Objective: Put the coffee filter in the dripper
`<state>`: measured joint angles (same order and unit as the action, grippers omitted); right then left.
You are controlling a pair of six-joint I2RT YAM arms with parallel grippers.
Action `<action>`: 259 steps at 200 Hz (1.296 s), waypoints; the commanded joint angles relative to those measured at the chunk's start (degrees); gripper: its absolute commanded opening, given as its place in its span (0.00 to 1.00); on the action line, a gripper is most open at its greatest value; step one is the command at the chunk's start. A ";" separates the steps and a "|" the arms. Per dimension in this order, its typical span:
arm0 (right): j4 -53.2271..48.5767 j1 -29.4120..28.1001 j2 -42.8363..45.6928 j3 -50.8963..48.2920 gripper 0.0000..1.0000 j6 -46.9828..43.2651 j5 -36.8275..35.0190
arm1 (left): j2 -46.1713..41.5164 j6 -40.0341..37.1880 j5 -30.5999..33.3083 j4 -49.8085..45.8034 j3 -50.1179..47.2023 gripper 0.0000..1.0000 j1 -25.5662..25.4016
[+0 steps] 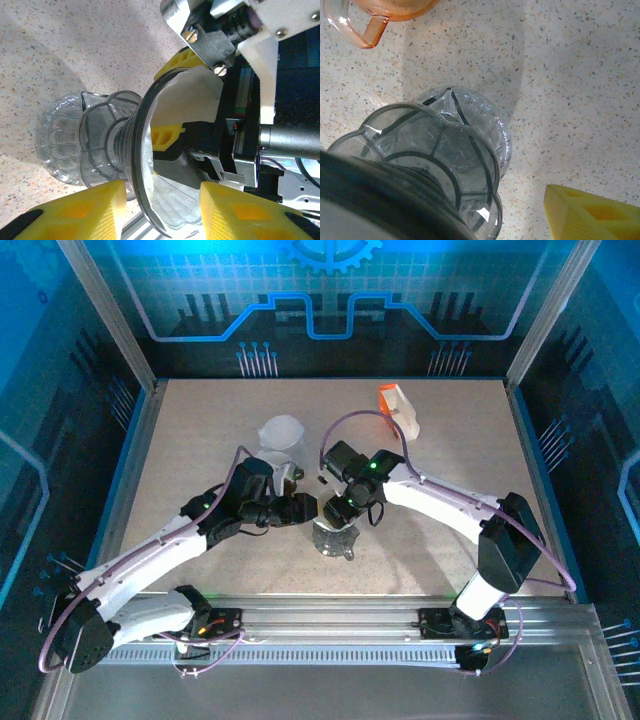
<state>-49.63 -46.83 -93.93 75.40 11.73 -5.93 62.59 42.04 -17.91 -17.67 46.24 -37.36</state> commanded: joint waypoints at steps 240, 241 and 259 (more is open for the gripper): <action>4.64 1.32 11.92 -3.55 0.68 4.03 -2.36 | 2.13 -0.12 -0.81 -1.75 -0.53 0.27 -0.95; 4.63 1.35 12.01 -3.61 0.68 4.06 -2.39 | 2.16 -0.12 -0.81 -1.75 -0.49 0.27 -0.96; 3.46 2.31 14.62 -4.65 0.68 4.36 -2.60 | 2.21 -0.06 -0.81 -1.60 -0.53 0.27 -0.95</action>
<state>-45.82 -45.93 -83.00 72.34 14.35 -8.38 64.25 42.02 -17.89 -19.03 46.02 -37.74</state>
